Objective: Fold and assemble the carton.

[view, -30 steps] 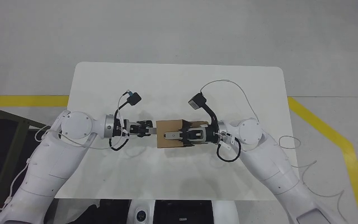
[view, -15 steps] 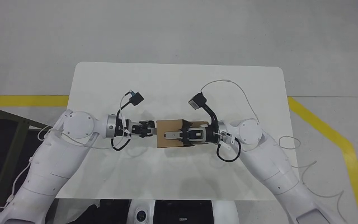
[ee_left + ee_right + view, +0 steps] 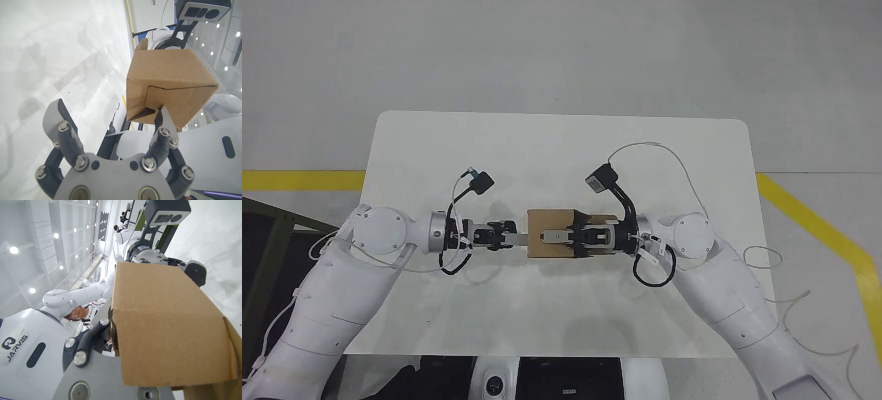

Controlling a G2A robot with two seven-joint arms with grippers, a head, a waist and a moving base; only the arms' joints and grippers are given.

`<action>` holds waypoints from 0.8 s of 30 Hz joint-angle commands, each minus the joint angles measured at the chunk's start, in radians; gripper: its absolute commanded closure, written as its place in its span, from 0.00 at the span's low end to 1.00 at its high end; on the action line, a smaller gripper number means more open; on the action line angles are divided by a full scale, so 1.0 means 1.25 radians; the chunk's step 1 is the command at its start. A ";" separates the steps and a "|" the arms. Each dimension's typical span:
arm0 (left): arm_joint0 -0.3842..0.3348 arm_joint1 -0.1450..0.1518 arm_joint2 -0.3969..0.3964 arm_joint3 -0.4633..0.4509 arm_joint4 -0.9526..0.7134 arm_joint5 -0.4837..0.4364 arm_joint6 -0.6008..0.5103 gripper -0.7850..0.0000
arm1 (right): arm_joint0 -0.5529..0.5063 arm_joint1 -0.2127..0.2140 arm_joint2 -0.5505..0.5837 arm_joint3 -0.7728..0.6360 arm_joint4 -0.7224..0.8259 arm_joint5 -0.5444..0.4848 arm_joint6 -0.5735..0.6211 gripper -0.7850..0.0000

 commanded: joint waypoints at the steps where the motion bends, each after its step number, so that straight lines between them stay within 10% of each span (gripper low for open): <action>1: 0.010 0.001 -0.004 -0.001 -0.002 -0.008 0.006 0.00 | 0.000 0.000 0.001 0.000 0.001 0.000 0.001 1.00; 24: 0.002 -0.017 0.030 0.028 -0.049 -0.045 0.072 0.00 | 0.006 -0.005 0.000 -0.004 0.014 -0.004 0.011 1.00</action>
